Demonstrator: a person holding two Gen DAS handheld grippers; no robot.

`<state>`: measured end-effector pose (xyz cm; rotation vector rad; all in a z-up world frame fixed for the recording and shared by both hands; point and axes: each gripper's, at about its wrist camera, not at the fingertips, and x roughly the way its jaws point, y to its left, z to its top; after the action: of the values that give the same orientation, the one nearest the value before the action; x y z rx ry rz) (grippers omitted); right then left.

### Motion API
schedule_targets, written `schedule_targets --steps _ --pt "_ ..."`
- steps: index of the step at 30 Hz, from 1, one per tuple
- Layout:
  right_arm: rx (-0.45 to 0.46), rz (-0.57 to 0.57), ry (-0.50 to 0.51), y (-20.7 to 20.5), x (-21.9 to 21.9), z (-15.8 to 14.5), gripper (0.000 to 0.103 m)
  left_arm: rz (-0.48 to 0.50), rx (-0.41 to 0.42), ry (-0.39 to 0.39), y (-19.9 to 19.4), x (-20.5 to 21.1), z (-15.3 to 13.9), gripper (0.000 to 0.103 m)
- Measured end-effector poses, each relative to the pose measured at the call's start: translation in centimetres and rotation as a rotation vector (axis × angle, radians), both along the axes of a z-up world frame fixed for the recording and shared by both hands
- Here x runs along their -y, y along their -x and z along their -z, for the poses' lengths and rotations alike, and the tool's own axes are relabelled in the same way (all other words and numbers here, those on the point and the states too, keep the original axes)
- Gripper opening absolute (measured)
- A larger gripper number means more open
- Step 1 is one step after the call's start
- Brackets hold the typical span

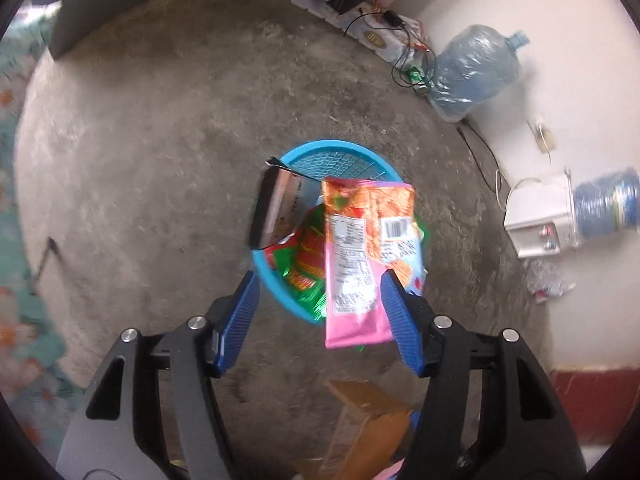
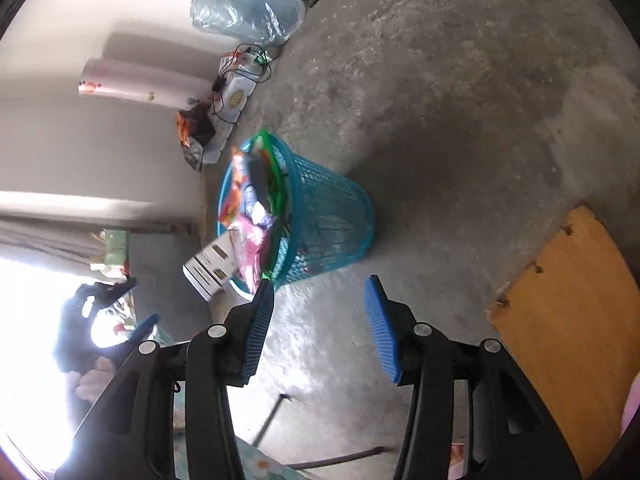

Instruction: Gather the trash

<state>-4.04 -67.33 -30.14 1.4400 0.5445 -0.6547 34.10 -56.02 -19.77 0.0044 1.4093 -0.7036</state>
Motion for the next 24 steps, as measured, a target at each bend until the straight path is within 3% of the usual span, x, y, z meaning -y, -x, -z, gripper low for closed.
schedule_targets --steps 4,7,9,12,16,20,24 --pt "0.049 -0.048 0.048 -1.3 -0.8 -2.5 0.047 0.045 0.061 0.078 0.3 -4.3 -6.5 0.059" --pt "0.059 -0.118 0.169 -2.7 -2.5 -7.1 0.047 0.103 0.149 0.155 1.4 -8.5 -12.5 0.059" --pt "0.064 -0.174 0.276 -3.4 -4.5 -10.8 0.047 0.164 0.255 0.202 3.4 -12.0 -16.9 0.060" --pt "0.053 -0.252 0.449 -4.3 -7.9 -16.0 0.047 0.216 0.433 0.222 7.0 -18.0 -22.2 0.070" --pt "0.065 -0.364 0.643 -5.1 -13.6 -22.3 0.051 0.123 0.629 0.219 11.9 -26.5 -26.3 0.081" --pt "0.103 -0.465 0.797 -5.8 -19.1 -27.8 0.058 -0.077 0.759 0.191 16.4 -34.2 -28.9 0.092" --pt "0.190 -0.543 0.910 -6.1 -24.8 -32.5 0.071 -0.256 0.807 0.158 20.2 -40.6 -29.6 0.094"
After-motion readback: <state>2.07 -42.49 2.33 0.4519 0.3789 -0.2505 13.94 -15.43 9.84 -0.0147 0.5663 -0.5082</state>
